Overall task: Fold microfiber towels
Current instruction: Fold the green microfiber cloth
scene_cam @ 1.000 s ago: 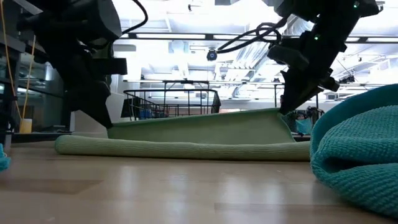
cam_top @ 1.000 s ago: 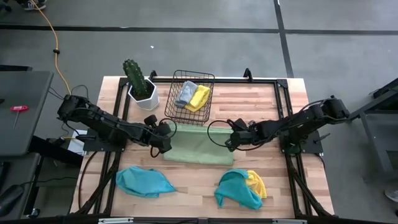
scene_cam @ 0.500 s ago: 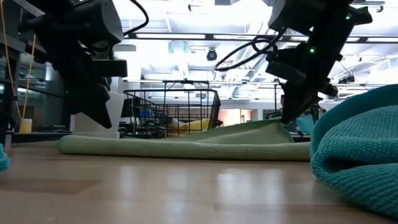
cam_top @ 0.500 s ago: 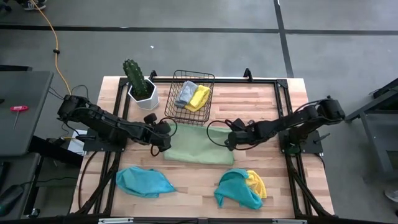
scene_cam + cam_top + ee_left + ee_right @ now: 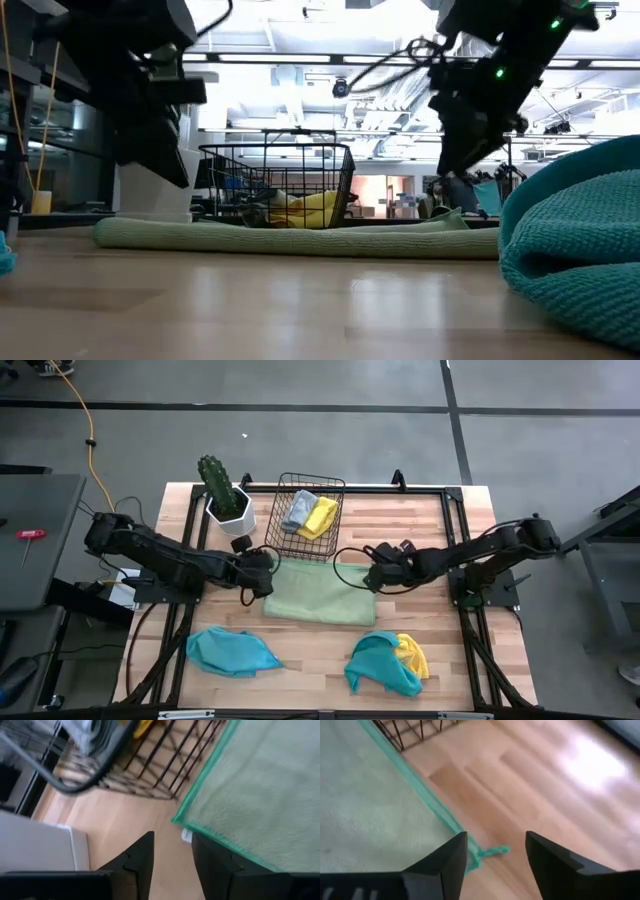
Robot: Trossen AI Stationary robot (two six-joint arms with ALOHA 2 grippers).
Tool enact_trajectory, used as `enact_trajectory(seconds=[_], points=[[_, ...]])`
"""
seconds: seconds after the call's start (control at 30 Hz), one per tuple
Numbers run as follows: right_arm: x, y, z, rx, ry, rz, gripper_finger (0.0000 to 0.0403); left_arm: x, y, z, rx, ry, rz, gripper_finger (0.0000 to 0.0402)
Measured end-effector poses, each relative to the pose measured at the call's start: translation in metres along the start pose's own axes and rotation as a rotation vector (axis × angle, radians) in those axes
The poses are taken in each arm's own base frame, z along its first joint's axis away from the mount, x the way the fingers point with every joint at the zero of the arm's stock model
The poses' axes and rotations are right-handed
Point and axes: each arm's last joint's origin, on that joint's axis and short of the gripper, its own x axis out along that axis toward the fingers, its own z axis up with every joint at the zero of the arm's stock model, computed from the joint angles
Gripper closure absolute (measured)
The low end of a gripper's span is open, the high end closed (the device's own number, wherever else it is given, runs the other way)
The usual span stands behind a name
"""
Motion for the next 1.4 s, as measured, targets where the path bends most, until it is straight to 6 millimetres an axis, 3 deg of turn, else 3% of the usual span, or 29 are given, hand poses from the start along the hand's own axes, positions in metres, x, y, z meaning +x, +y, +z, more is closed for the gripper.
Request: enact_trajectory(seconds=[0.13, 0.3, 0.47, 0.63, 0.9, 1.07, 1.4], points=[[-0.014, -0.001, -0.002, -0.035, -0.065, -0.014, 0.0199, -0.010, -0.002, 0.001, 0.047, -0.124, -0.140, 0.0273], [-0.021, 0.005, -0.008, -0.062, -0.084, 0.008, 0.0199, 0.002, -0.009, -0.014, 0.045, -0.268, -0.314, 0.0285], [-0.024, 0.009, -0.010, -0.027, -0.111, 0.012, 0.0199, 0.019, -0.013, -0.036, 0.011, -0.316, -0.298, 0.0328], [-0.026, 0.014, -0.008, 0.006, -0.153, 0.046, 0.0199, 0.032, -0.012, -0.045, -0.009, -0.300, -0.277, 0.0391], [-0.027, 0.022, -0.009, 0.016, -0.053, 0.201, 0.0199, 0.052, -0.010, -0.051, -0.059, -0.198, -0.232, 0.0400], [-0.017, 0.034, -0.016, -0.035, 0.059, 0.292, 0.0199, 0.057, -0.013, -0.055, -0.106, -0.150, -0.210, 0.0401], [0.024, 0.065, -0.041, -0.139, 0.253, 0.419, 0.0199, 0.049, -0.016, -0.060, -0.150, -0.126, -0.230, 0.0401]])
